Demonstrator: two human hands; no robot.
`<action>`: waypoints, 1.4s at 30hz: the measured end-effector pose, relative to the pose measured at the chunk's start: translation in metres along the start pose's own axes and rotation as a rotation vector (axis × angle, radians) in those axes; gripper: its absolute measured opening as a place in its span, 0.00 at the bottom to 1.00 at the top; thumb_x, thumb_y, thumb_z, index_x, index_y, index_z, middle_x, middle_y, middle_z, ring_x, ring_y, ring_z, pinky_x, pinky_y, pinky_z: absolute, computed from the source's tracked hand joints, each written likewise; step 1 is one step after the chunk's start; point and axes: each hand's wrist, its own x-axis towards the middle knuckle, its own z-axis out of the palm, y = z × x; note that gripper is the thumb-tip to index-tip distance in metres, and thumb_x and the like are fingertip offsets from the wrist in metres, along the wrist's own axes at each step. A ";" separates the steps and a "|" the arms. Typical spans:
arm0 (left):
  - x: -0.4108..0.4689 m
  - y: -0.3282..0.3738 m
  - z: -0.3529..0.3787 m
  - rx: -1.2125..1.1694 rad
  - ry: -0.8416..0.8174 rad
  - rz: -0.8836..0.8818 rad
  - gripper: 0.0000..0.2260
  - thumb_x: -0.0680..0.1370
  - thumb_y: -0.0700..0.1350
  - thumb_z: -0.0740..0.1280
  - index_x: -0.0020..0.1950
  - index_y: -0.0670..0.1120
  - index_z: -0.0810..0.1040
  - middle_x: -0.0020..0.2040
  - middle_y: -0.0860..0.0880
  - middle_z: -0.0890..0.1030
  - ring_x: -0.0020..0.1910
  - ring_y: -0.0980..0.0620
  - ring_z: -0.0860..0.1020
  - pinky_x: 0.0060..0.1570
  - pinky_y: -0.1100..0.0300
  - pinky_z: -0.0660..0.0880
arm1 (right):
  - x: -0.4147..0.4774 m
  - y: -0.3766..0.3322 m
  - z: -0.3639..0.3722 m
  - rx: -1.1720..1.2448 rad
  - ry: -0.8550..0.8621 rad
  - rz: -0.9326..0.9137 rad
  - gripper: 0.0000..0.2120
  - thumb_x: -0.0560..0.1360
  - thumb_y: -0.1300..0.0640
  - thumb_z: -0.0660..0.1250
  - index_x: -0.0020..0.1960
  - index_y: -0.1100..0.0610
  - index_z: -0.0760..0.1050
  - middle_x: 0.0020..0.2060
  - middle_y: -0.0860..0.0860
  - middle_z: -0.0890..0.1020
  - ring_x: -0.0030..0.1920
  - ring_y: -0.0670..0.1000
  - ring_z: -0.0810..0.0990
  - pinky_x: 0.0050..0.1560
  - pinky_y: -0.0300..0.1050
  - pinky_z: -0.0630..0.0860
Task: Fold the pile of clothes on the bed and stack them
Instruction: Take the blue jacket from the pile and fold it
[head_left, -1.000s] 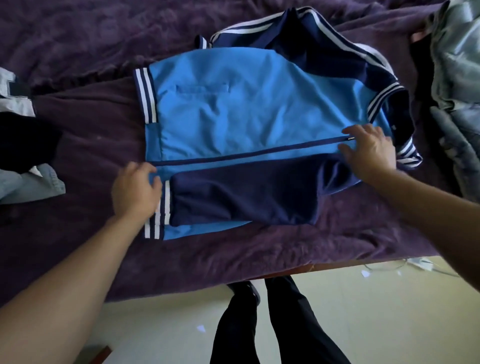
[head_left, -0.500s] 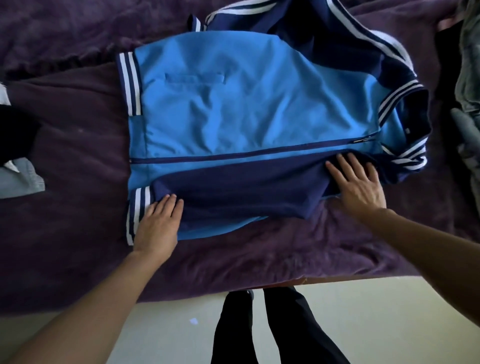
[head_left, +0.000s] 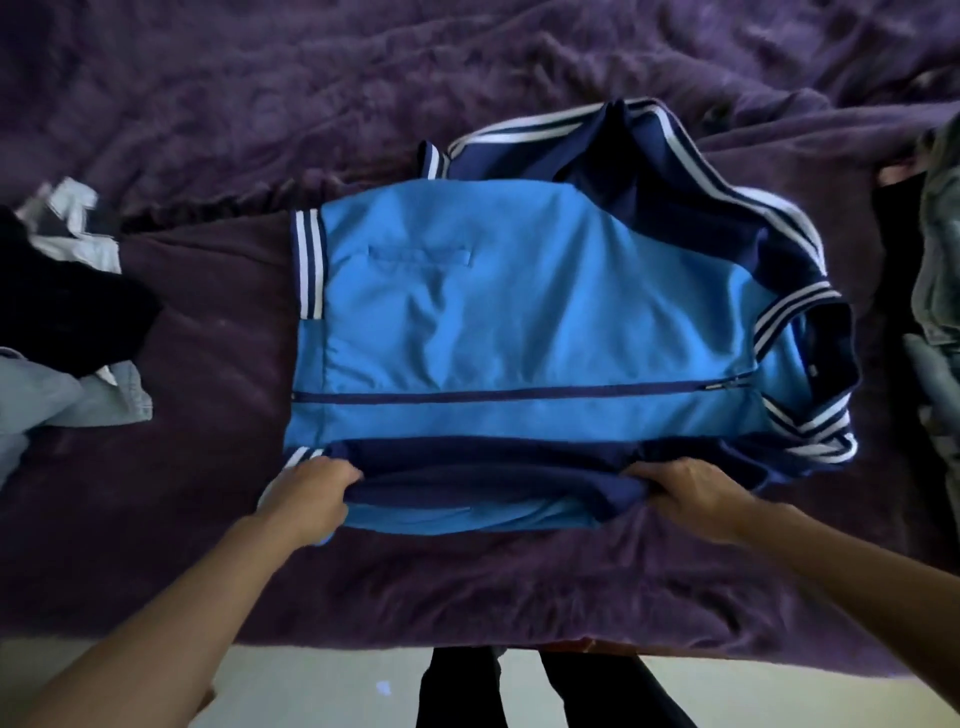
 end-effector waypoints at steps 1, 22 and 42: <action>0.004 -0.002 -0.015 -0.054 -0.065 -0.014 0.14 0.72 0.35 0.59 0.38 0.54 0.75 0.44 0.51 0.80 0.43 0.52 0.75 0.40 0.60 0.69 | 0.006 0.000 -0.018 0.077 -0.052 0.033 0.11 0.76 0.59 0.66 0.58 0.52 0.78 0.53 0.51 0.83 0.56 0.54 0.80 0.53 0.40 0.71; 0.202 -0.022 -0.174 -0.199 0.743 0.153 0.29 0.70 0.62 0.69 0.66 0.48 0.73 0.61 0.42 0.74 0.61 0.41 0.72 0.60 0.46 0.68 | 0.198 -0.020 -0.159 -0.260 0.821 0.123 0.21 0.74 0.51 0.61 0.67 0.54 0.72 0.63 0.59 0.75 0.61 0.63 0.73 0.53 0.59 0.70; 0.240 -0.044 -0.182 0.148 0.763 0.341 0.22 0.74 0.58 0.65 0.63 0.48 0.77 0.61 0.43 0.75 0.61 0.41 0.71 0.58 0.44 0.66 | 0.291 -0.027 -0.232 -0.238 0.849 0.268 0.25 0.70 0.51 0.68 0.66 0.53 0.70 0.69 0.57 0.69 0.68 0.61 0.66 0.63 0.59 0.65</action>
